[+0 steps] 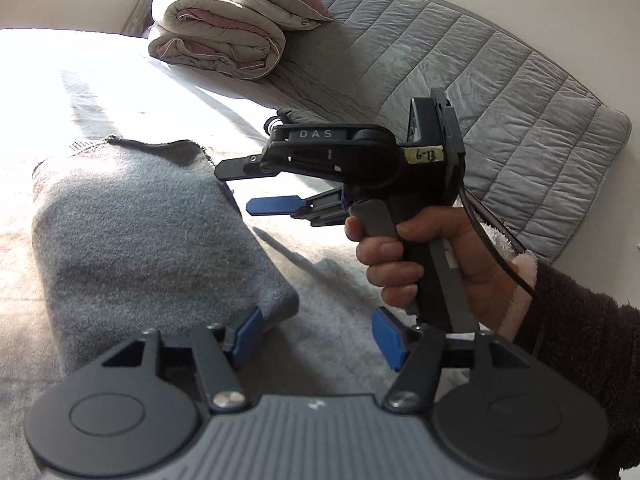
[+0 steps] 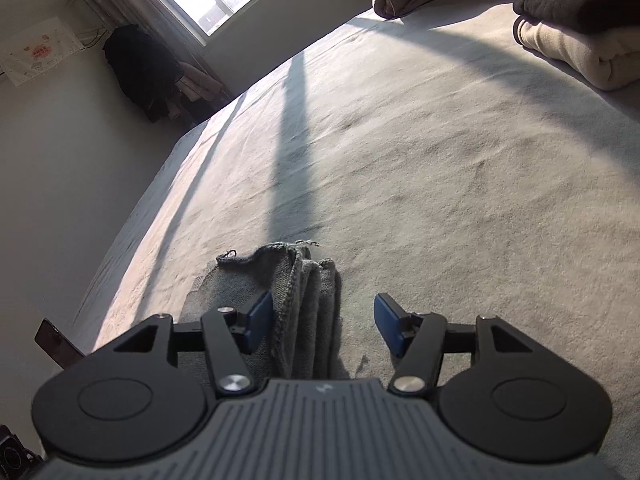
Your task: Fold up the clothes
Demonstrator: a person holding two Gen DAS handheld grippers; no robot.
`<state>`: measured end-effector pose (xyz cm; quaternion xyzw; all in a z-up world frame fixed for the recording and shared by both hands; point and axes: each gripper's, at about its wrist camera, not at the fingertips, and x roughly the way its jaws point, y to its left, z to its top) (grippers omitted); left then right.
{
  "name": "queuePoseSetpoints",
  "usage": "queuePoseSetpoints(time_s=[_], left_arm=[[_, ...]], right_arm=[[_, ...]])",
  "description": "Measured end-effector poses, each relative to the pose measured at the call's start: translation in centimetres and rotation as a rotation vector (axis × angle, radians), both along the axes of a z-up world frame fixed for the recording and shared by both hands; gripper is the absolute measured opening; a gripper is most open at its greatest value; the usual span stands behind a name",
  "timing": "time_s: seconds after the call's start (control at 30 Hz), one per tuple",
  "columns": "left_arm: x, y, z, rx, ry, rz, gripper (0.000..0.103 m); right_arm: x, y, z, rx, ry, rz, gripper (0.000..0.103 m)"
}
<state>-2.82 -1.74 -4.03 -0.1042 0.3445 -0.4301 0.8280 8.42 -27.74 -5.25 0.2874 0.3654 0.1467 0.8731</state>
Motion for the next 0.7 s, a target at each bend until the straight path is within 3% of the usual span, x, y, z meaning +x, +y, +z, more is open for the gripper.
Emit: queuePoseSetpoints(time_s=[0.17,0.37,0.47,0.57,0.7], left_arm=[[-0.1,2.6,1.4,-0.032,0.013,0.05,0.079],[2.2,7.1,2.2,-0.084,0.057,0.203,0.085],[4.7,9.0,0.8,-0.128,0.137,0.302,0.085],[8.2,10.4,-1.5,-0.182,0.28,0.394,0.085],[12.7,10.7,-4.3,-0.248,0.425,0.422,0.084]], right_arm=[[-2.2,-1.7,0.1,0.123,0.051,0.003,0.069],[-5.7,-2.7,-0.9,0.265,0.127,0.053,0.072],[-7.1,-2.8,-1.4,0.318,0.153,0.072,0.077],[-7.9,-2.4,-1.7,0.325,0.164,0.094,0.079],[-8.3,-1.1,-2.0,0.307,0.167,0.131,0.079]])
